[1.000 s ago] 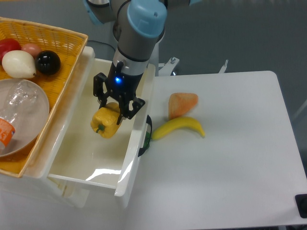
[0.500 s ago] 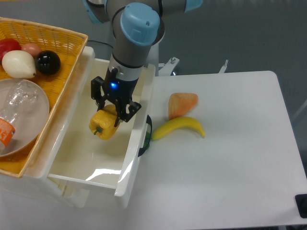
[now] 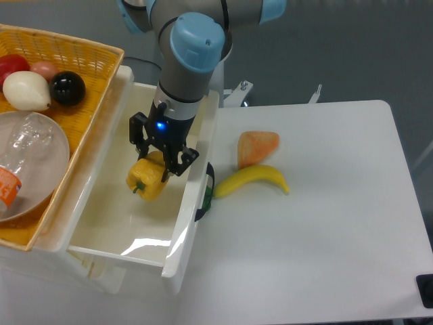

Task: Place the yellow pepper in the upper white drawer
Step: 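Lower the yellow pepper into the drawer and open the gripper, then raise the open gripper up out of the drawer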

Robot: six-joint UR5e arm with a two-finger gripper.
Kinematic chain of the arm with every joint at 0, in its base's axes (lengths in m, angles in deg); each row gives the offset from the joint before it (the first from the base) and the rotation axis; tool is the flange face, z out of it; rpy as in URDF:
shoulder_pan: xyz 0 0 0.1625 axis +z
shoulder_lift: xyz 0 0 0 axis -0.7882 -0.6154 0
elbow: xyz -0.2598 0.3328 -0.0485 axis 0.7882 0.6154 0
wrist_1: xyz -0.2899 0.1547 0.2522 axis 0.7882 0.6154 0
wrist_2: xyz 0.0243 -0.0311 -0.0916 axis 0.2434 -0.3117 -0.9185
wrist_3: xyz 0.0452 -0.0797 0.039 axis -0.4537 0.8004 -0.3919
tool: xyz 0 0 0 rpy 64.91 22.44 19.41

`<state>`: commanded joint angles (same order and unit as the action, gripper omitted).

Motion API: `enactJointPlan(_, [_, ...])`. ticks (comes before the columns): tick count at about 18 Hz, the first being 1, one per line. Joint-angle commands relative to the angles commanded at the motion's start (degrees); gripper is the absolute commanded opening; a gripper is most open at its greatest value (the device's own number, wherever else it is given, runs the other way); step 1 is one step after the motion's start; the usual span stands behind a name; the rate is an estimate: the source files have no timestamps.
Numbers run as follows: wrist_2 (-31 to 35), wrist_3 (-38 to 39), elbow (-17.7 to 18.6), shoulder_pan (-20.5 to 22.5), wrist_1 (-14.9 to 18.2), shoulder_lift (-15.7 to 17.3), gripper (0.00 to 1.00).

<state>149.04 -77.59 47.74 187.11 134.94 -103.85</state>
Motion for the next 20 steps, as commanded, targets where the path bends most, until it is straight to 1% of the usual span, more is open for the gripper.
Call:
enactJointPlan(3, [0.0, 0.0, 0.0, 0.0, 0.0, -0.09, 0.62])
enactJointPlan(5, [0.0, 0.09, 0.0, -0.09, -0.61, -0.17, 0.67])
enactJointPlan(8, [0.0, 0.09, 0.0, -0.79, -1.49, -0.53, 0.71])
enactJointPlan(12, [0.0, 0.09, 0.0, -0.88, -1.93, -0.88, 0.75])
enactJointPlan(17, [-0.09, -0.09, -0.35, -0.88, -2.02, -0.44, 0.75])
enactJointPlan(20, [-0.09, -0.09, -1.4, -0.62, -2.02, -0.35, 0.75])
